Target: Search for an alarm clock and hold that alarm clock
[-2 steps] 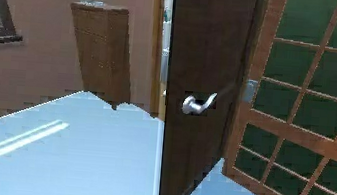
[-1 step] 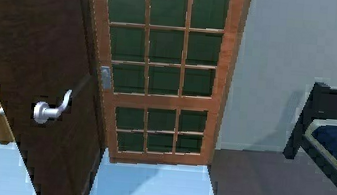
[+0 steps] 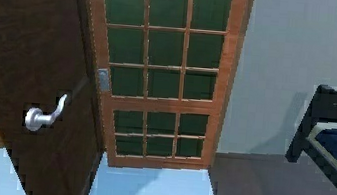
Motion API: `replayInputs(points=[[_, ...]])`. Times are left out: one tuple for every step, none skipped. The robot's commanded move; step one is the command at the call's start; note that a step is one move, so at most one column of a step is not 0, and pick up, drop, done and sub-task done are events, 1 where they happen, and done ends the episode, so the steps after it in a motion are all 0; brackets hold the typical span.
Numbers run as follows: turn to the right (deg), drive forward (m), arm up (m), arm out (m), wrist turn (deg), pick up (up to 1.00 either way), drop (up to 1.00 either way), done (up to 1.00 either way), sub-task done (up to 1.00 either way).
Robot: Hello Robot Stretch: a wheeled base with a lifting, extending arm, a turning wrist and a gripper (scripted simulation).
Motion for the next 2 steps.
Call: replayInputs(points=[[-45.0,0.00,0.00,0.00,0.0,0.00,0.00,0.00,0.00],[-18.0,0.00,0.00,0.00,0.0,0.00,0.00,0.00,0.00]])
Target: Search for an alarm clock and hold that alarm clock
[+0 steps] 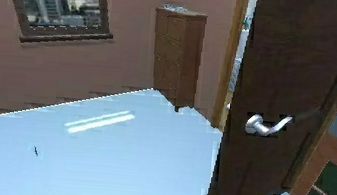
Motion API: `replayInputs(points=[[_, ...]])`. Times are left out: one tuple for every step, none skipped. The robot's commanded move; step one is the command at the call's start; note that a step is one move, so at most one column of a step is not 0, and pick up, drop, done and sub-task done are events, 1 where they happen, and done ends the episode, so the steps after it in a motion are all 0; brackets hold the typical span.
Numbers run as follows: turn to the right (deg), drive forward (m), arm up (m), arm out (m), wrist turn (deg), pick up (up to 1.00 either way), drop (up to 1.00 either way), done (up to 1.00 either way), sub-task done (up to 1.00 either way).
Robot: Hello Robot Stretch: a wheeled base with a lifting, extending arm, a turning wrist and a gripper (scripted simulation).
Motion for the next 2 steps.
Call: replayInputs(points=[[0.0,0.50,0.00,0.00,0.0,0.00,0.00,0.00,0.00],[-45.0,0.00,0.00,0.00,0.0,0.00,0.00,0.00,0.00]])
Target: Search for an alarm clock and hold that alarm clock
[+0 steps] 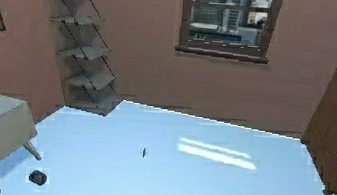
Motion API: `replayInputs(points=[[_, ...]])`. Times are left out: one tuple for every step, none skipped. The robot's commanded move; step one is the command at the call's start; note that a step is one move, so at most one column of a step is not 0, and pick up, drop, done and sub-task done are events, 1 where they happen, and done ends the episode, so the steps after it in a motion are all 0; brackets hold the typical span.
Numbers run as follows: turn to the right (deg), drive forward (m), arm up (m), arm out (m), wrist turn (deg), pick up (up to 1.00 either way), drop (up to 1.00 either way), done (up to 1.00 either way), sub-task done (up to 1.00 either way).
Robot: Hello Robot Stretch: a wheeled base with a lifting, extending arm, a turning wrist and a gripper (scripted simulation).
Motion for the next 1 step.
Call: replayInputs(points=[[-45.0,0.00,0.00,0.00,0.0,0.00,0.00,0.00,0.00]])
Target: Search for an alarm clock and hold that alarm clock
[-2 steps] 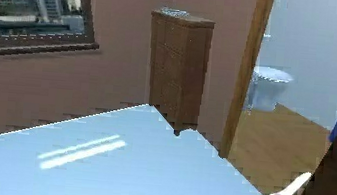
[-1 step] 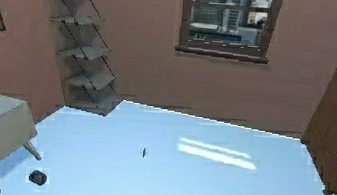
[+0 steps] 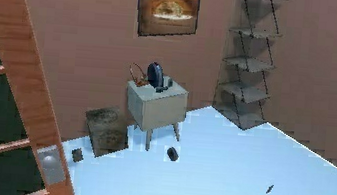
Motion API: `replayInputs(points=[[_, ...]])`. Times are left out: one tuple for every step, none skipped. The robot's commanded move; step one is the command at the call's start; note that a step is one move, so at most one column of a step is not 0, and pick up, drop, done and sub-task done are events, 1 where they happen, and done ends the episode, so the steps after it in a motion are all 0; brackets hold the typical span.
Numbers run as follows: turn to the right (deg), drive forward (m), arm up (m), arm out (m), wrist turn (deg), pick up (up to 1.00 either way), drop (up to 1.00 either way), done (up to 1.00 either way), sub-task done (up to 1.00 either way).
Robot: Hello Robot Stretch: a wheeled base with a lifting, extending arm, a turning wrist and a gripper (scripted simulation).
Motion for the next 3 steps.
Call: replayInputs(points=[[-3.0,0.00,0.00,0.00,0.0,0.00,0.00,0.00,0.00],[0.0,1.00,0.00,0.00,0.0,0.00,0.00,0.00,0.00],[-45.0,0.00,0.00,0.00,0.0,0.00,0.00,0.00,0.00]])
